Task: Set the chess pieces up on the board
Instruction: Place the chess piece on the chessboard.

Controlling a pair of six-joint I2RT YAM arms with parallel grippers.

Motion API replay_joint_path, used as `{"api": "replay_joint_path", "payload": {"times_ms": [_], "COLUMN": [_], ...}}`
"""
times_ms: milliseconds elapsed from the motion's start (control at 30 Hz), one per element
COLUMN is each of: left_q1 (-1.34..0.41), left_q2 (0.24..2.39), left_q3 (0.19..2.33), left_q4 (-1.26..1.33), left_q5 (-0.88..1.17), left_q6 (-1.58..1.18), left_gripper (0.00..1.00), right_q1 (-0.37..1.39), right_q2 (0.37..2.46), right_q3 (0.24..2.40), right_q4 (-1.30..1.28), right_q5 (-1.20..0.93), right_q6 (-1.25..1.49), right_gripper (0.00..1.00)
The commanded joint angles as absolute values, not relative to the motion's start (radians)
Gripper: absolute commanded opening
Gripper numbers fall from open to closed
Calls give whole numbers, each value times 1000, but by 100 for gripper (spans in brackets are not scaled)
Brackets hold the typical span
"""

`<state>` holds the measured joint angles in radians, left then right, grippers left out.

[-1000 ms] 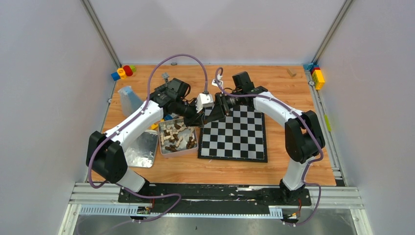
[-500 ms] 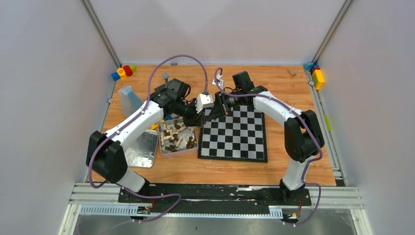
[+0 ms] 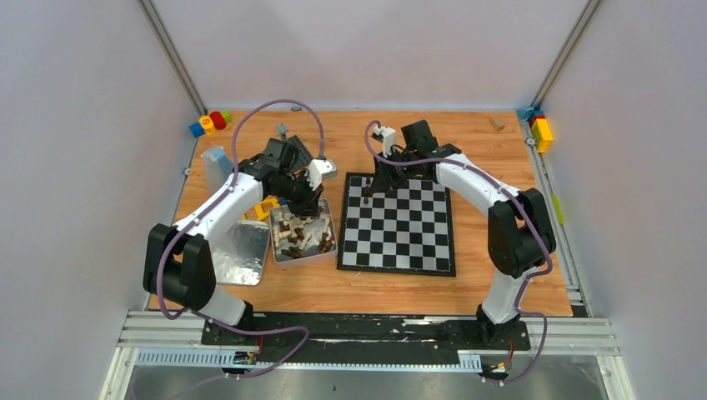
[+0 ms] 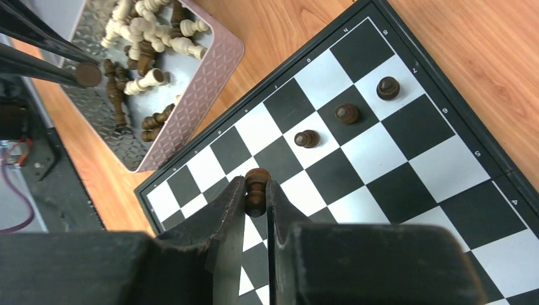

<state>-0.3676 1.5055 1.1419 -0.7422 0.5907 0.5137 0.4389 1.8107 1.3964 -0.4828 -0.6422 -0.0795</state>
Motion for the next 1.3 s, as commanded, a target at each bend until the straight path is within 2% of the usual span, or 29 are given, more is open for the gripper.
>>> {"api": "replay_joint_path", "payload": {"times_ms": [0,533,1267], "left_q1": [-352,-336,-333], "left_q2": [1448,1429,1440], "left_q3": [1146,1134,1136], "left_q4": [-729,-726,-725], "left_q5": [605,621,630], "left_q6": [488,484,485], "left_gripper": [19,19,19], "right_q1": [485,629,675], "right_q2": [1815,1908,1951], "right_q3": [1449,1498,1484], "right_q4": [-493,-519,-584], "right_q5": [-495,-256,-210], "right_q6": [-145,-216,-253], "right_gripper": [2,3,2]}}
